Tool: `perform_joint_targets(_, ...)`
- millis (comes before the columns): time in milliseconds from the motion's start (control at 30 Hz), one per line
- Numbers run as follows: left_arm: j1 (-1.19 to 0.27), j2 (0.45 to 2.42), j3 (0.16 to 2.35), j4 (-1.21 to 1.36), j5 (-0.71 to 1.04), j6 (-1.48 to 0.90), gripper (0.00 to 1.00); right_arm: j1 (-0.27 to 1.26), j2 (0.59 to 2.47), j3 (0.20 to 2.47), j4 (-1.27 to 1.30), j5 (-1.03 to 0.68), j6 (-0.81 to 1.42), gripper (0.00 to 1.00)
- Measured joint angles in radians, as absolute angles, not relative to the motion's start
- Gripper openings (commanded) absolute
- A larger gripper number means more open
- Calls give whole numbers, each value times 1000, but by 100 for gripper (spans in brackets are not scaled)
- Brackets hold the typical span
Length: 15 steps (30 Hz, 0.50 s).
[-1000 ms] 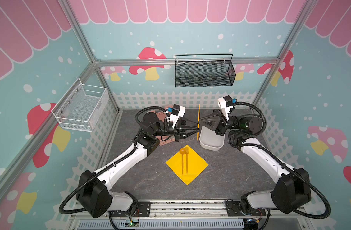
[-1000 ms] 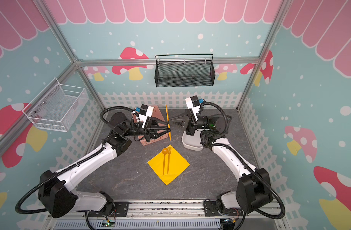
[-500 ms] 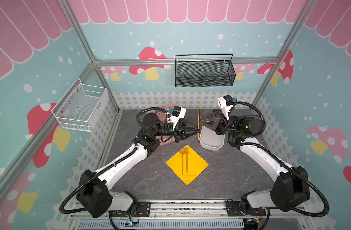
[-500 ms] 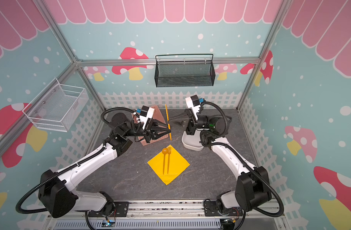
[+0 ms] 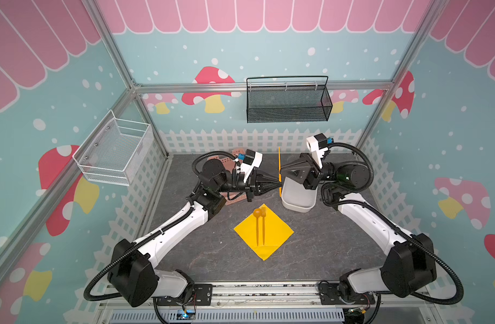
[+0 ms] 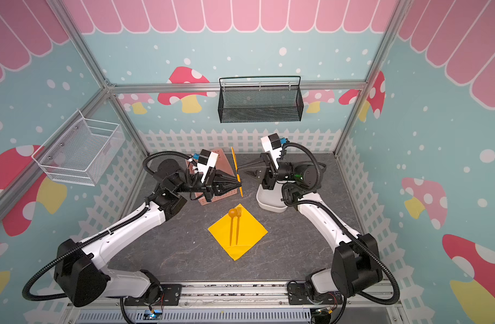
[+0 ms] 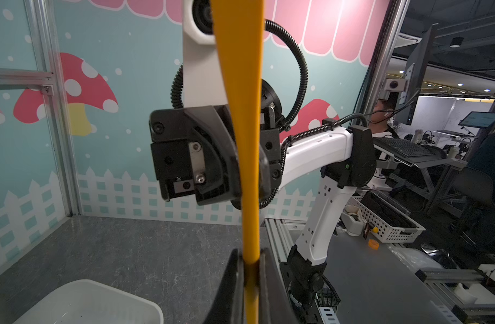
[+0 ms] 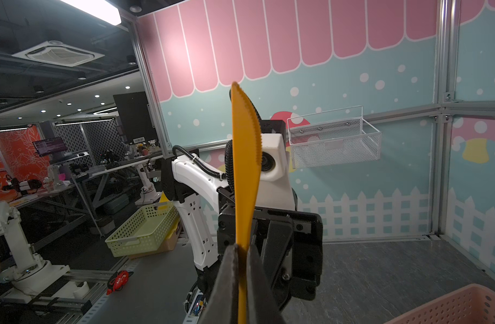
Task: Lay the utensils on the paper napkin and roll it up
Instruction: 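Grasp the knife with the left gripper beside the right gripper, then carry the knife over the napkin with the left gripper while the right gripper withdraws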
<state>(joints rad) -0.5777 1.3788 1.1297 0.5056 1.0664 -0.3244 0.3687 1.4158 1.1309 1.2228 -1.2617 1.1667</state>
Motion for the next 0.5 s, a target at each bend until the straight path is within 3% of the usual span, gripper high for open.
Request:
perform_joint_targets(167, -577, 1369, 1121, 450, 1040, -276, 7, 366, 1395, 1133, 1061, -1264, 1050, 27)
perform_joint_targets(500, -578, 1293, 1066, 267, 891, -177, 5, 347, 1309, 1163, 591, -1178, 708, 27)
